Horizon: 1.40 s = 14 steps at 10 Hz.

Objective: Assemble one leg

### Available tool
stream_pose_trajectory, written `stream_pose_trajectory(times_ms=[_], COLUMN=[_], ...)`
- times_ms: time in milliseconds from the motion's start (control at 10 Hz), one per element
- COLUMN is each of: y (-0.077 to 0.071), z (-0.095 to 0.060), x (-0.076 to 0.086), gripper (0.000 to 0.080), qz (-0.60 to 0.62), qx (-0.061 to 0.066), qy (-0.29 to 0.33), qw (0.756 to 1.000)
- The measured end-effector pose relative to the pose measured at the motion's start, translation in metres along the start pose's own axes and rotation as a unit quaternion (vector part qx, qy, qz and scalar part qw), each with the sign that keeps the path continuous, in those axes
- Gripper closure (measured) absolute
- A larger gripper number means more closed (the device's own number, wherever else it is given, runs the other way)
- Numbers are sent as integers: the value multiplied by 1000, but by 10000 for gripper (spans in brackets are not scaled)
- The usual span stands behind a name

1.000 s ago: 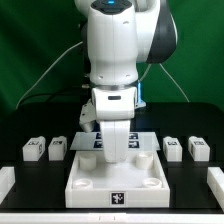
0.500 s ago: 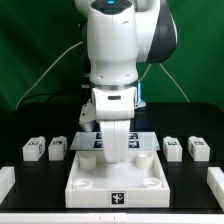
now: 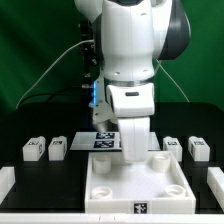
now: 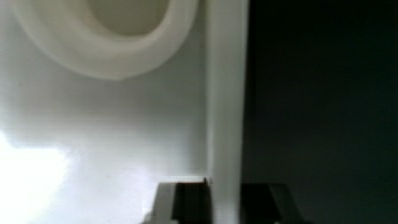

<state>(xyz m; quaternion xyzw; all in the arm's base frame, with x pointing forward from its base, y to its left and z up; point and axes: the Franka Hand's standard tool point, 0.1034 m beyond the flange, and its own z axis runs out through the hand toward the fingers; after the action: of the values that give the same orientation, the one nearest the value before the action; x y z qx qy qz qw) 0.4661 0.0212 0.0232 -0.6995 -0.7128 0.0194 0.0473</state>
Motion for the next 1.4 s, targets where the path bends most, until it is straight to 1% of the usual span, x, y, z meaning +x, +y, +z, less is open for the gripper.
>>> stream_pose_trajectory(times_ms=[200,300,500,700,800,1100,1200,1300,1400], y=[11,16,31,32,32,32,32,32,32], z=[1,-1,-4,2,6,8,9,9,9], x=[22,31,47,48,47,47,47,46,46], gripper=[734,734,736,736,735,732,654,654,453], qz=[7,11,15,23,23,23,24,24,24], qx=[-5,-8,-10,10,15,15,16,16,16], qy=[9,11,17,17,18,18,18,18,18], qw=[1000,1000,1000,1000,999,999,999,999,999])
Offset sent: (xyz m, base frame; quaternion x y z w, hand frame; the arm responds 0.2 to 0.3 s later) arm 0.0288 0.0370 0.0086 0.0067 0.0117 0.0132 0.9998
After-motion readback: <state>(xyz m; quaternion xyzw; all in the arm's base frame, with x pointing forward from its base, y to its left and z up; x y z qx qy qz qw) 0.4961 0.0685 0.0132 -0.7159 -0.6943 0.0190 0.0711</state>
